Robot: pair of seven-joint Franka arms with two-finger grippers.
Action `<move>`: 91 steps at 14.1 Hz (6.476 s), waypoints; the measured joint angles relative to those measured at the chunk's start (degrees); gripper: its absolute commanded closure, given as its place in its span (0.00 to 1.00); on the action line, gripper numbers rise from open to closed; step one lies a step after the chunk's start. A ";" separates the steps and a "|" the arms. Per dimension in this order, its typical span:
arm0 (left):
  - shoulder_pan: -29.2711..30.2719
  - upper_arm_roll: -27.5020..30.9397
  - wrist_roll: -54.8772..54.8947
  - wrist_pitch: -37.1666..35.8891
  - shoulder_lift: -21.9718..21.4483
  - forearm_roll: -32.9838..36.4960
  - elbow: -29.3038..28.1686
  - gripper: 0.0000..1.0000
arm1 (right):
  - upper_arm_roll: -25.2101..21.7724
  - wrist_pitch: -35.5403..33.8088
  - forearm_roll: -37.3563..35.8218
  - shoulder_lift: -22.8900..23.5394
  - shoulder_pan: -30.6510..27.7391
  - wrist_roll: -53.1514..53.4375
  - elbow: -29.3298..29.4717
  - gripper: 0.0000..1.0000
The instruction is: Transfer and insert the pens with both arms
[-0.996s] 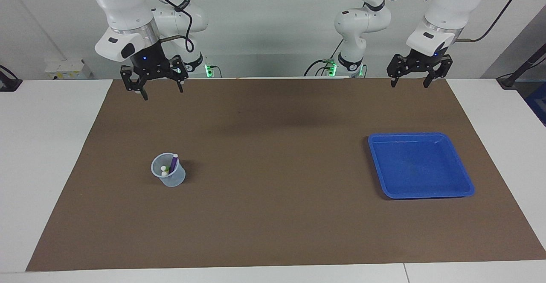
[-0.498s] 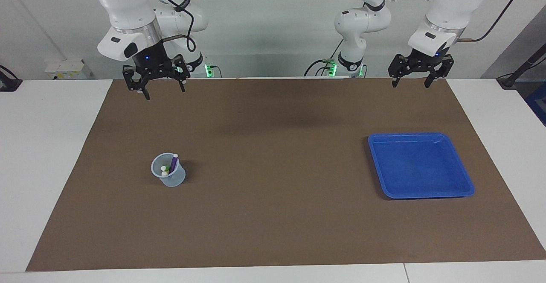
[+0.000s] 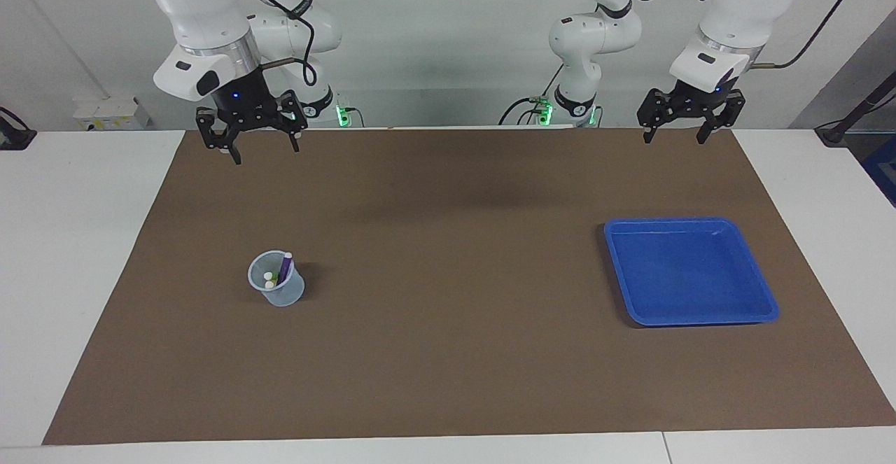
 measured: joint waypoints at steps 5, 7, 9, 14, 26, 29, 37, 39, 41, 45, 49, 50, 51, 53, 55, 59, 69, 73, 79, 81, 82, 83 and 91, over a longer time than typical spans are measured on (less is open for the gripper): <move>0.02 0.08 0.00 0.00 0.00 0.00 0.00 0.00 | -0.03 0.00 0.00 0.00 0.00 0.00 0.00 0.00; 0.02 0.08 0.00 0.00 0.00 0.00 0.00 0.00 | -0.03 0.00 0.00 0.00 0.06 0.00 0.00 0.00; 0.02 0.08 0.00 -0.01 0.00 0.00 0.00 0.00 | -0.03 0.00 0.00 0.00 0.15 0.00 0.00 0.00; 0.02 0.09 0.00 -0.01 0.00 0.00 0.00 0.00 | -0.04 0.00 0.00 0.00 0.22 0.00 0.00 0.00; 0.02 0.09 -0.01 -0.01 0.00 0.00 0.00 0.00 | -0.11 0.00 0.00 0.00 0.22 0.00 0.01 0.00; 0.02 0.09 -0.01 -0.02 0.00 0.00 0.00 0.00 | -0.11 0.00 0.00 0.00 0.22 0.00 0.01 0.00; 0.02 0.09 -0.01 -0.02 0.00 0.00 0.00 0.00 | -0.13 0.00 0.00 0.00 0.22 0.00 0.01 0.00; 0.02 0.09 -0.01 -0.03 0.00 0.00 0.00 0.00 | -0.13 0.00 0.00 0.00 0.22 0.00 0.00 0.00; 0.02 0.09 -0.01 -0.03 0.00 0.00 0.00 0.00 | -0.13 0.00 0.00 0.00 0.22 0.00 0.00 0.00; 0.02 0.09 -0.01 -0.03 0.00 0.00 0.00 0.00 | -0.14 0.00 0.00 0.00 0.22 0.02 -0.01 0.00; 0.02 0.09 -0.01 -0.03 0.00 0.00 0.00 0.00 | -0.54 0.00 0.00 -0.17 0.17 0.03 -0.01 0.00; 0.02 0.09 -0.01 -0.03 0.00 0.00 0.00 0.00 | -0.65 0.00 0.00 -0.28 0.17 0.03 0.00 0.00; 0.02 0.09 -0.01 -0.03 0.00 0.00 0.00 0.00 | -0.70 0.00 0.00 -0.36 0.17 0.03 0.00 0.00; 0.02 0.09 -0.01 -0.26 -0.01 0.00 0.00 0.00 | -0.70 0.00 0.00 -0.42 0.17 0.03 0.01 0.00; 0.02 0.09 -0.01 -2.37 -0.09 0.00 -0.02 0.00 | -0.72 0.00 0.00 -0.61 0.17 0.03 0.03 0.00; 0.02 0.09 -0.01 -3.57 -0.37 0.00 -0.01 0.00 | -0.72 0.00 0.00 -0.98 0.23 0.03 0.03 0.00; 0.02 0.11 -0.01 -3.70 -0.37 0.00 -0.02 0.00 | -0.72 0.00 0.00 -0.98 0.41 0.03 0.03 0.00; 0.02 0.11 -0.01 -3.75 -0.37 0.00 -0.02 0.00 | -0.72 0.00 0.00 -0.98 0.41 0.03 0.03 0.00; 0.02 0.13 -0.01 -3.80 -0.37 0.00 -0.02 0.00 | -0.72 0.00 0.00 -0.98 0.44 0.03 0.03 0.00; 0.05 0.25 -0.01 -3.83 -0.37 0.00 -0.02 0.00 | -0.72 0.00 0.00 -0.98 0.44 0.03 0.03 0.00; 0.06 0.30 -0.01 -3.84 -0.37 0.00 -0.02 0.00 | -0.72 0.00 0.00 -0.98 0.45 0.03 0.03 0.00; 0.04 0.31 -0.01 -3.85 -0.37 0.00 -0.02 0.00 | -0.71 0.00 0.00 -0.98 0.46 0.03 0.03 0.00; 0.08 1.08 0.00 -3.88 -0.37 -0.01 -0.02 0.00 | -0.70 0.00 0.00 -0.98 0.51 0.03 0.03 0.00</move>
